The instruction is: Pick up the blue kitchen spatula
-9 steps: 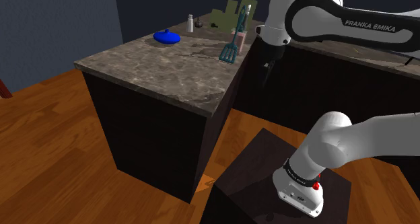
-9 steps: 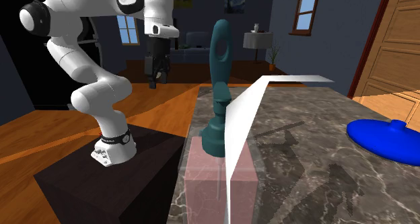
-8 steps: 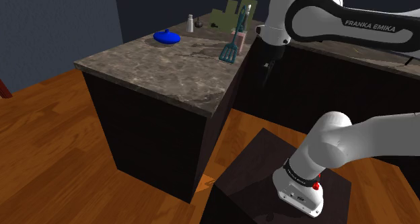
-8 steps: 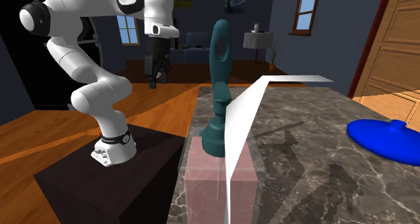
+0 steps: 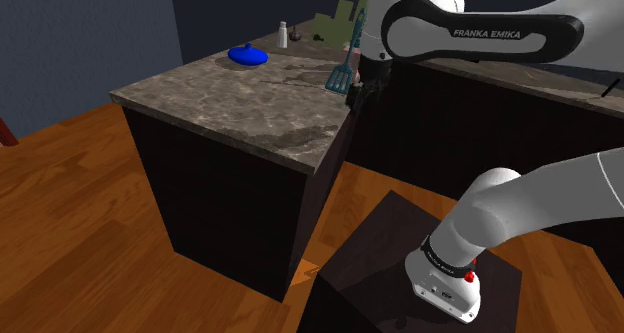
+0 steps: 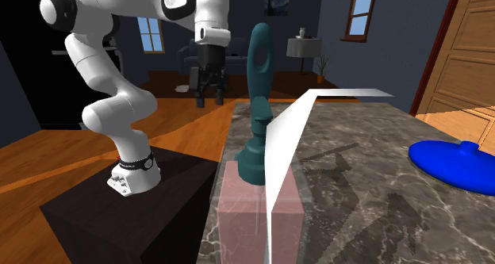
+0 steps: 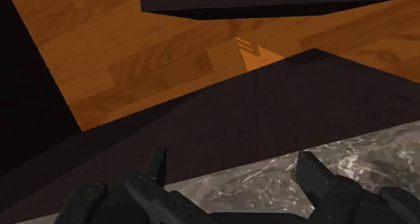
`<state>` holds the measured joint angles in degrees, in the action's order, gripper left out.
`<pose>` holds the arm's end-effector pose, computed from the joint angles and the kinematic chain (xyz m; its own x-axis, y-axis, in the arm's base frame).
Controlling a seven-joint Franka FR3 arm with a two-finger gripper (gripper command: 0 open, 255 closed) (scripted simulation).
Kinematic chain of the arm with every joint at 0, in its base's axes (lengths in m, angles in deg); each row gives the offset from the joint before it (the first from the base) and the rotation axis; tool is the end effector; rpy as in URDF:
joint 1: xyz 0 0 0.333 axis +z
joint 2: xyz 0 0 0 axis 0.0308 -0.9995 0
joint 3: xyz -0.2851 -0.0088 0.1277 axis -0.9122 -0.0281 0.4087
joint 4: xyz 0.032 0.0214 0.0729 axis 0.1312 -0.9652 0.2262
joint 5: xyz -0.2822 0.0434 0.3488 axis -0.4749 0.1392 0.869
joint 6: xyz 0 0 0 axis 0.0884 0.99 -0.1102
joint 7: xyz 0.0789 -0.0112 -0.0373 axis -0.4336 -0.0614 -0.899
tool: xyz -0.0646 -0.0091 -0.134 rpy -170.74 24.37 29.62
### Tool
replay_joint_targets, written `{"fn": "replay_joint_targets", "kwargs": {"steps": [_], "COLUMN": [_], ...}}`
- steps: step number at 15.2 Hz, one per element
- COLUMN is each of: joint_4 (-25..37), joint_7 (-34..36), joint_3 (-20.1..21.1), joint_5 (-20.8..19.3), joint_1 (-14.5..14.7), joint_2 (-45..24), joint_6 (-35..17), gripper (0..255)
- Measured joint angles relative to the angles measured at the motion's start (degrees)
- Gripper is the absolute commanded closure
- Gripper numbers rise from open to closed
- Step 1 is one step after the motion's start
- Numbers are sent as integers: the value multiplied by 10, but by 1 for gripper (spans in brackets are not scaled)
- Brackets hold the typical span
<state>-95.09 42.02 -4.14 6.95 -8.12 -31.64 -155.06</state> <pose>0.4362 0.0162 0.5005 0.9963 -0.0712 0.0472 -0.0799 -0.9721 0.2207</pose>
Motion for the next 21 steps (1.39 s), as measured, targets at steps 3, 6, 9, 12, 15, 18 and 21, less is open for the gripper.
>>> {"fn": "replay_joint_targets", "kwargs": {"steps": [3, 6, 9, 12, 15, 18, 21], "joint_4": [47, 85, 135, 195, 250, 315, 383], "joint_7": [79, 160, 245, 321, 395, 466, 532], "joint_3": [23, 44, 63, 74, 80, 83, 82], "joint_5": [-25, -55, -93, -136, -177, -218, -259], "joint_1": [-33, -62, -91, -117, -136, -148, -155], "joint_2": [-60, -103, -160, -213, -258, -302, -346], "joint_6": [-30, -48, -63, -60, -51, -28, 1], "gripper": [0, 0, 0, 0, 0, 0, 0]}}
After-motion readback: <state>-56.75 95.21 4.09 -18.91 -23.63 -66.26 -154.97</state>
